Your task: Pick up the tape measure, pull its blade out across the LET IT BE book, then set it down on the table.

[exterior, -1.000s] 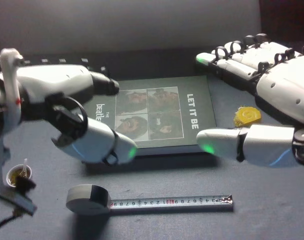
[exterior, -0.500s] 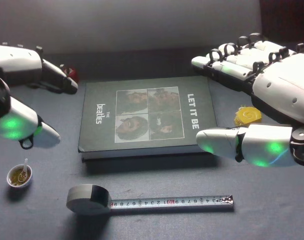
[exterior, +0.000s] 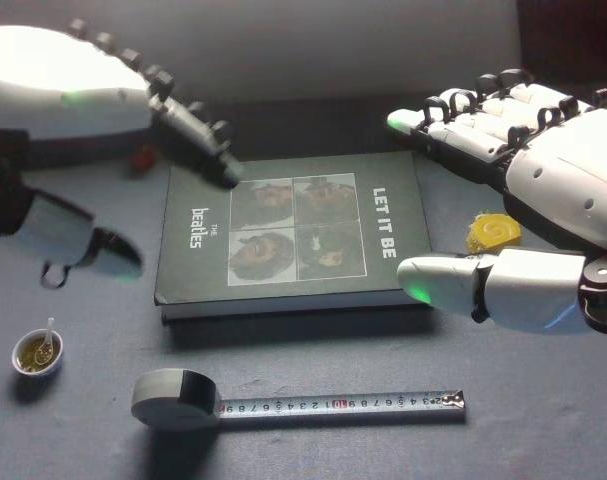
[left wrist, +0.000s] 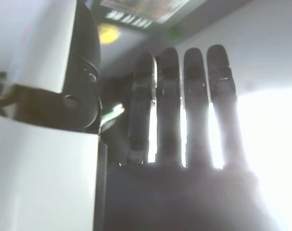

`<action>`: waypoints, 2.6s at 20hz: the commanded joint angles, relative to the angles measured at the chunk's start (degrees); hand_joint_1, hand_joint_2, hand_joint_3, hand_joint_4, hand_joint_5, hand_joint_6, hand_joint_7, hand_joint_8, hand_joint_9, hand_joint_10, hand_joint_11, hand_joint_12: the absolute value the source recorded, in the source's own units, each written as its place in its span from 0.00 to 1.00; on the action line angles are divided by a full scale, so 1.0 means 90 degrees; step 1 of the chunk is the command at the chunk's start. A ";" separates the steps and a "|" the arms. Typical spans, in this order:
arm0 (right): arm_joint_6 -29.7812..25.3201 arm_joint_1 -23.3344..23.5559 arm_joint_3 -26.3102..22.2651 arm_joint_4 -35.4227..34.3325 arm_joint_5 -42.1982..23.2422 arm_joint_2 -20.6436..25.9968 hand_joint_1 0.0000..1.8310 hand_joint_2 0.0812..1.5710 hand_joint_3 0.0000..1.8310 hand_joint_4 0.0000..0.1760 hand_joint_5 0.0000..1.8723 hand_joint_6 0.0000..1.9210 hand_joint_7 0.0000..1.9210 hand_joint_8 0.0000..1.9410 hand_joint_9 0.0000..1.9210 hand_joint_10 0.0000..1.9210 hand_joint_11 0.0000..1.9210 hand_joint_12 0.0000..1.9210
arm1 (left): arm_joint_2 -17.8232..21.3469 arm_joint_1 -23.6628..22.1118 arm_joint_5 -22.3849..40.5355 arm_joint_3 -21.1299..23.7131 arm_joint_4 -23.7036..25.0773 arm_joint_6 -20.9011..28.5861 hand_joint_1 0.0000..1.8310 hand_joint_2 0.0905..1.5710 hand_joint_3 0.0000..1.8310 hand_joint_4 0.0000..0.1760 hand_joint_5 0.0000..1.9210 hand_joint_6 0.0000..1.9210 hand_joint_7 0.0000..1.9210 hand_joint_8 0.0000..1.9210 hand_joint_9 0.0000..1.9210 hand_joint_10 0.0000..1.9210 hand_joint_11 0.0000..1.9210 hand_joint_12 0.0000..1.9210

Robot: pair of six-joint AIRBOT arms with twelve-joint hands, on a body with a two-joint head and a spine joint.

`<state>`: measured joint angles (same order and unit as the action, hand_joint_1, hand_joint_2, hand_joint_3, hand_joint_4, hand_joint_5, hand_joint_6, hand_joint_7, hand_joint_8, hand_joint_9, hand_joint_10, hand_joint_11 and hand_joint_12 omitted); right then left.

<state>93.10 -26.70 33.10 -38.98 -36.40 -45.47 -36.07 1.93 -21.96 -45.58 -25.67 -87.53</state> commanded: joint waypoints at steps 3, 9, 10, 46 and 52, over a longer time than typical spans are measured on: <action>-0.0003 0.0015 -0.0009 0.0256 -0.0636 0.0011 0.06 0.71 0.00 0.11 0.05 0.00 0.08 0.00 0.04 0.00 0.00 0.34 | 0.0053 0.0348 0.2040 0.0154 -0.3814 -0.3146 0.61 0.63 0.00 0.00 0.27 0.00 0.26 0.00 0.24 0.00 0.20 0.12; 0.0003 0.0009 -0.0009 0.0256 -0.0636 0.0009 0.06 0.72 0.00 0.10 0.07 0.00 0.10 0.00 0.06 0.00 0.00 0.41 | 0.0411 0.0747 0.4497 0.0987 -0.8759 -0.5864 0.61 0.63 0.00 0.00 0.28 0.01 0.28 0.01 0.24 0.00 0.20 0.12; 0.0006 0.0008 -0.0009 0.0256 -0.0638 0.0009 0.06 0.72 0.00 0.10 0.07 0.00 0.10 0.00 0.06 0.00 0.00 0.41 | 0.0446 0.0793 0.4494 0.1041 -0.9528 -0.6588 0.61 0.63 0.00 0.00 0.29 0.01 0.29 0.01 0.24 0.00 0.21 0.12; 0.0075 -0.0126 -0.0024 0.0260 -0.0878 -0.0040 0.07 0.73 0.00 0.06 0.07 0.00 0.13 0.00 0.08 0.00 0.00 0.44 | -0.0402 0.4561 0.7337 0.1454 -0.3447 0.2723 0.62 0.64 0.00 0.00 0.34 0.00 0.34 0.00 0.31 0.00 0.26 0.10; 0.0054 -0.0121 -0.0024 0.0260 -0.0883 -0.0041 0.07 0.73 0.00 0.07 0.07 0.00 0.12 0.00 0.08 0.00 0.00 0.39 | -0.0787 0.5459 0.8994 0.1662 -0.3019 0.4346 0.62 0.64 0.00 0.00 0.34 0.00 0.34 0.00 0.31 0.00 0.27 0.09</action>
<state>94.04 -28.16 32.99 -38.98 -38.74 -46.06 -43.38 51.77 52.47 -30.61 -56.23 -48.95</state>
